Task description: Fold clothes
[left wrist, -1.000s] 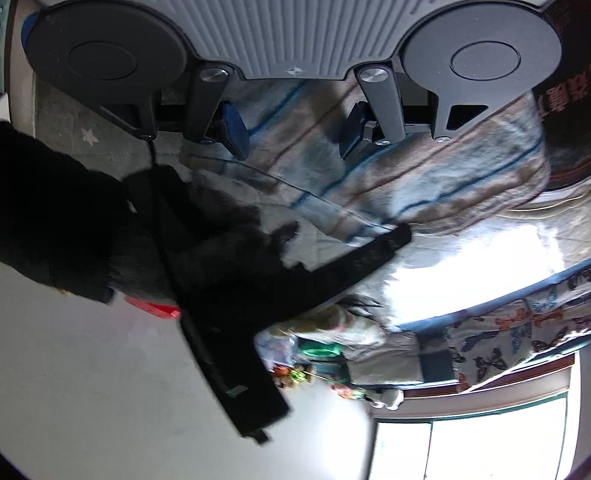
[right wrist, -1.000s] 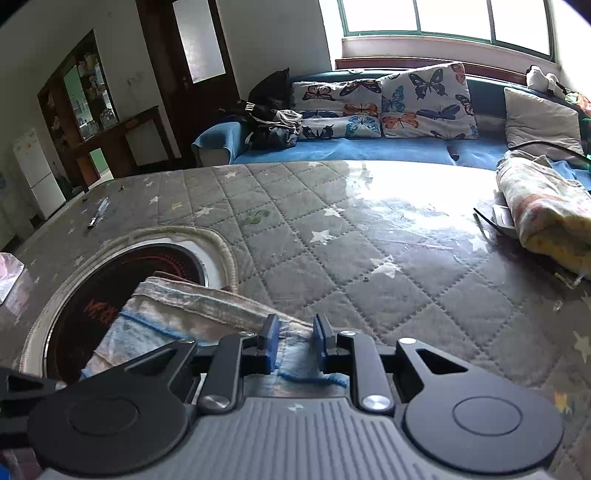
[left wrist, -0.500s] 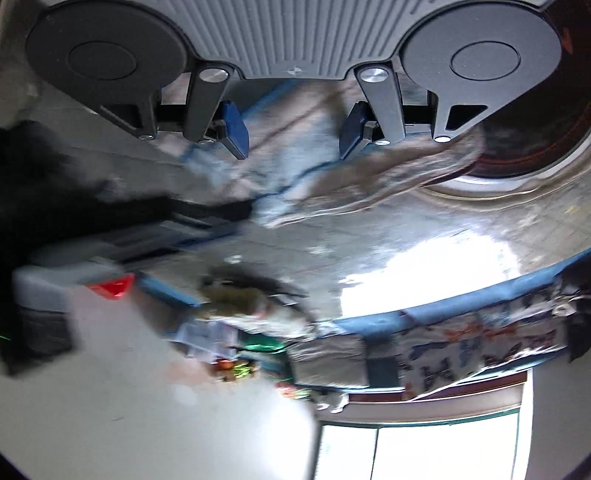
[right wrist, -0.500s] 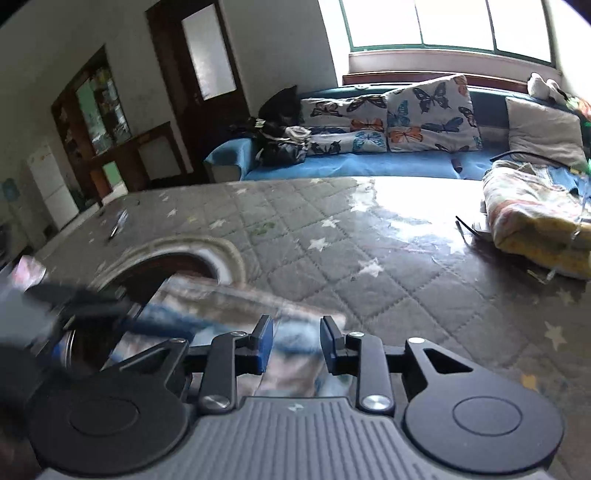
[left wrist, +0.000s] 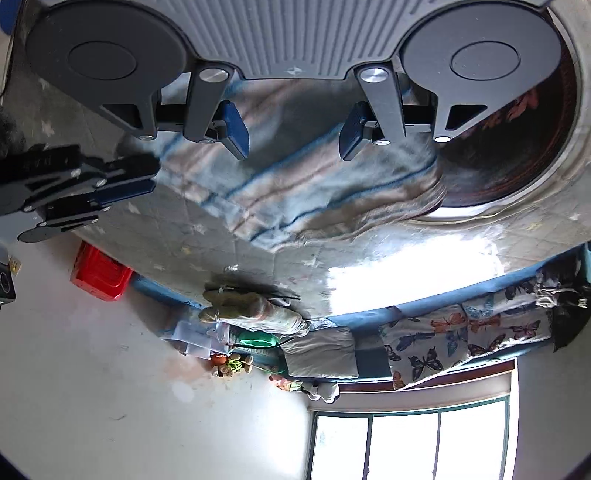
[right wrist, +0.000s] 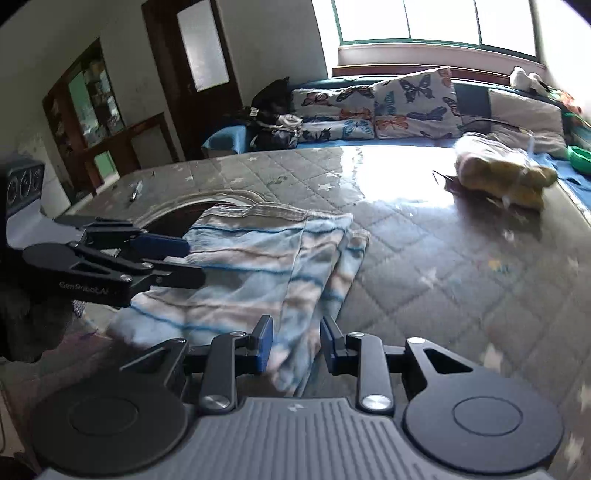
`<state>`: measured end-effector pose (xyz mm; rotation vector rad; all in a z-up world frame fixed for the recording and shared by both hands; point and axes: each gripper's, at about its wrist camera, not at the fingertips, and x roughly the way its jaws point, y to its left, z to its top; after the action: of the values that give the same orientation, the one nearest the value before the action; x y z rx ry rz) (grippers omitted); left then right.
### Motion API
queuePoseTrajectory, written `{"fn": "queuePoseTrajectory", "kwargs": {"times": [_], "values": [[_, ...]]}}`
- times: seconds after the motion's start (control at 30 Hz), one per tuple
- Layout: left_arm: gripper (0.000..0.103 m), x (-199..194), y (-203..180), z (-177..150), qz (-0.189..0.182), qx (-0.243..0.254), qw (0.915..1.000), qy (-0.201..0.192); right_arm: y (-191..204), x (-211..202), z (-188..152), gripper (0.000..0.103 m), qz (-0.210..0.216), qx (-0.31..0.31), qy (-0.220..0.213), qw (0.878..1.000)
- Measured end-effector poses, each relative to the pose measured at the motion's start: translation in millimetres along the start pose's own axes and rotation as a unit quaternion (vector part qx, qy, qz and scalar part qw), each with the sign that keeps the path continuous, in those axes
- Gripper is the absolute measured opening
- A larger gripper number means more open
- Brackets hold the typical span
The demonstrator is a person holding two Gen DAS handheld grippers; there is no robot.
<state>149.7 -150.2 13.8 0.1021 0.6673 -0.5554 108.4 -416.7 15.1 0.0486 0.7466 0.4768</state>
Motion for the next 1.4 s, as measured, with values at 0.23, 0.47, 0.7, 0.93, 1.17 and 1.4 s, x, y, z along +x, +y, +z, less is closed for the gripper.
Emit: {"fn": "queuePoseTrajectory", "kwargs": {"times": [0.23, 0.47, 0.7, 0.93, 1.17, 1.4], "values": [[0.058, -32.3, 7.5, -31.2, 0.031, -0.01, 0.9994, -0.007, 1.9, -3.9, -18.7, 0.03, -0.027, 0.049, -0.024, 0.998], [0.059, -61.2, 11.5, -62.2, 0.021, -0.029, 0.9993, -0.005, 11.2, -6.2, -36.7, 0.037, -0.04, 0.081, -0.045, 0.995], [0.056, -55.6, 21.2, -70.8, 0.015, -0.084, 0.9963, 0.005, 6.6, -2.4, -49.9, 0.037, -0.037, 0.134, -0.056, 0.989], [0.015, -53.5, 20.8, -76.0, -0.011, -0.091, 0.9957, 0.007, 13.4, -1.6, -52.7, 0.024, -0.031, 0.143, -0.049, 0.988], [0.011, -70.9, 25.2, -80.5, -0.022, -0.072, 0.997, 0.017, 30.2, -13.1, -62.2, 0.022, -0.016, 0.114, -0.028, 0.993], [0.017, -85.6, 30.8, -79.4, -0.03, -0.062, 0.9973, 0.024, 32.7, -26.8, -61.0, 0.04, -0.002, 0.106, -0.029, 0.994]]}}
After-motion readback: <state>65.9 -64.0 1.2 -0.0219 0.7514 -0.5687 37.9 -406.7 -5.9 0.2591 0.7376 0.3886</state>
